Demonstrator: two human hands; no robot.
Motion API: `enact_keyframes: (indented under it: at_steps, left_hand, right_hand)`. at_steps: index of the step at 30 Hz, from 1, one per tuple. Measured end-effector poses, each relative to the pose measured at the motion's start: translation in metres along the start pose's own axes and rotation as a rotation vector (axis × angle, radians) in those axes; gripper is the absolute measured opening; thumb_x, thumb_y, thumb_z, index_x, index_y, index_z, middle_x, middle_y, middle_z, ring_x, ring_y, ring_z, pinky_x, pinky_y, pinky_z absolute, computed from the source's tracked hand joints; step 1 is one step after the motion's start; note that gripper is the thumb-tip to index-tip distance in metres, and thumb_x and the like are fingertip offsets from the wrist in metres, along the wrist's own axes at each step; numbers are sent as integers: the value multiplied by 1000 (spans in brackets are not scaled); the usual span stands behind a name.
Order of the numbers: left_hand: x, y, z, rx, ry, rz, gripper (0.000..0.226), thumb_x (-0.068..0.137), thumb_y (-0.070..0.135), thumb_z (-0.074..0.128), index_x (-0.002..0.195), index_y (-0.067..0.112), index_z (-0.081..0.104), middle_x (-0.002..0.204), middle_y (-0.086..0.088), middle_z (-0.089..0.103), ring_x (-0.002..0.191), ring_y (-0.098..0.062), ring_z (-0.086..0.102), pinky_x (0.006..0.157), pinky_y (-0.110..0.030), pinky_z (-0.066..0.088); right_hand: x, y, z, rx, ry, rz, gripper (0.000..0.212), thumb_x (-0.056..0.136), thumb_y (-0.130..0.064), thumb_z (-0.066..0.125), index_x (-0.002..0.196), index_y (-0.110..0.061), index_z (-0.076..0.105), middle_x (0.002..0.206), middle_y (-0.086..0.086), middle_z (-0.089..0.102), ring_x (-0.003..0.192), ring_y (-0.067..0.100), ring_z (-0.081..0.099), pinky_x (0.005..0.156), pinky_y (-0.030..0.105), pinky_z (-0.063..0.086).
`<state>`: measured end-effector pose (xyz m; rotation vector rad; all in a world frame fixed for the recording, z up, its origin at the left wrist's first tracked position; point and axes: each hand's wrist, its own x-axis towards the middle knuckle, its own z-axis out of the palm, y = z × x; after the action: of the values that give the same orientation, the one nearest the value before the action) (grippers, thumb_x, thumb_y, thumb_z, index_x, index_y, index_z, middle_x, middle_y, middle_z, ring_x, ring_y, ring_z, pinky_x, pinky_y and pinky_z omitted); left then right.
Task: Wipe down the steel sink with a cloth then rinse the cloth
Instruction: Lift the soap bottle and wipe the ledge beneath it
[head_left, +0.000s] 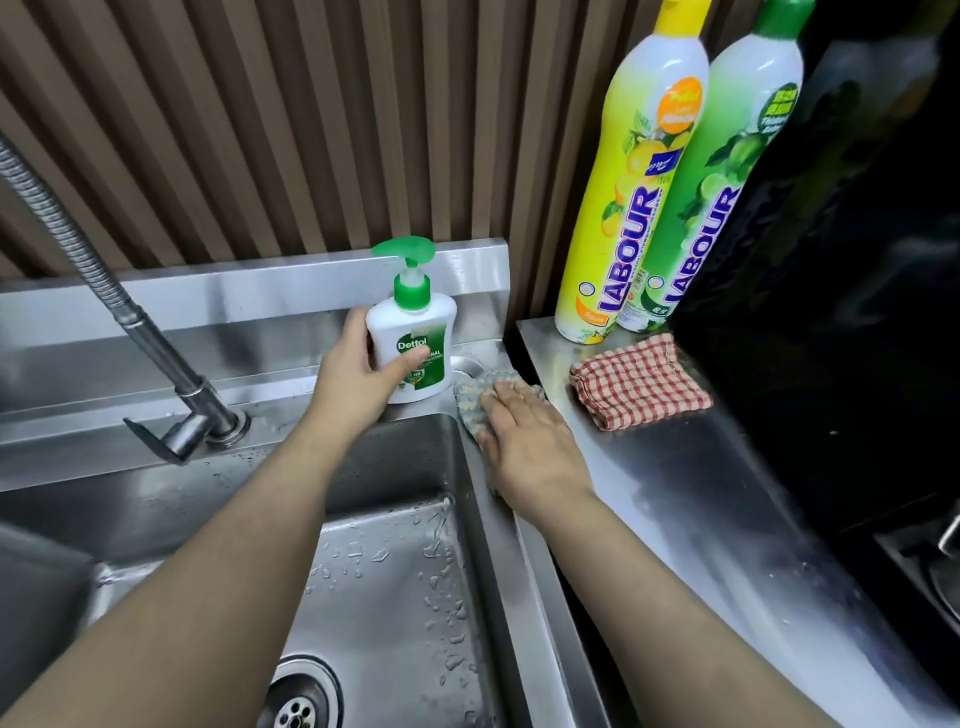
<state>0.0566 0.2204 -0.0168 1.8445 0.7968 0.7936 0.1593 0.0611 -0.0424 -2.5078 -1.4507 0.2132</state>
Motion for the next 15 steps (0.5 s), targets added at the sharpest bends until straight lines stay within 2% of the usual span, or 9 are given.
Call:
enact_keyframes:
  at_steps: [3,5,7,10,13,15]
  left_hand:
    - [-6,4,-23,-90,127,24,41,76,28,74,106,25,45,93,9,61,90,-17,58,87,-44,51]
    - [-14,6,-46,-129,194,38,37,75,32,73,102,32,48,96,10,62,92,-17,59,89,-45,50]
    - [-26,7,-70,-151,229,39,35,70,38,73,95,44,50,98,10,63,95,-17,61,90,-46,50]
    - [-46,1,-100,-226,249,10,35,70,34,75,93,46,53,104,2,65,103,-24,62,88,-48,51]
    - [-66,-7,-119,-206,252,0,37,73,23,76,94,41,51,99,3,64,97,-22,63,77,-37,53]
    - [-76,-8,-122,-185,261,16,34,76,16,70,93,36,49,93,8,62,86,-7,62,69,-21,52]
  right_hand:
    - [24,-16,3,-112,-30,126,53,101,-34,20,150,-17,11,159,3,5,146,22,0,116,42,-2]
    - [43,-30,8,-166,-28,218,56,100,-34,18,150,-14,4,159,7,2,146,26,-1,115,48,-5]
    - [58,-46,15,-183,-19,298,58,100,-36,16,150,-8,0,159,12,-1,145,29,-3,114,51,-7]
    - [68,-69,25,-212,-1,349,63,100,-39,13,148,-1,-3,157,18,-3,145,33,-6,114,52,-11]
    - [65,-83,33,-163,29,296,63,100,-41,10,148,-2,-4,157,18,-4,145,31,-7,114,48,-14]
    - [60,-94,38,-97,32,192,61,100,-39,11,149,-6,-4,158,13,-5,145,27,-9,114,43,-15]
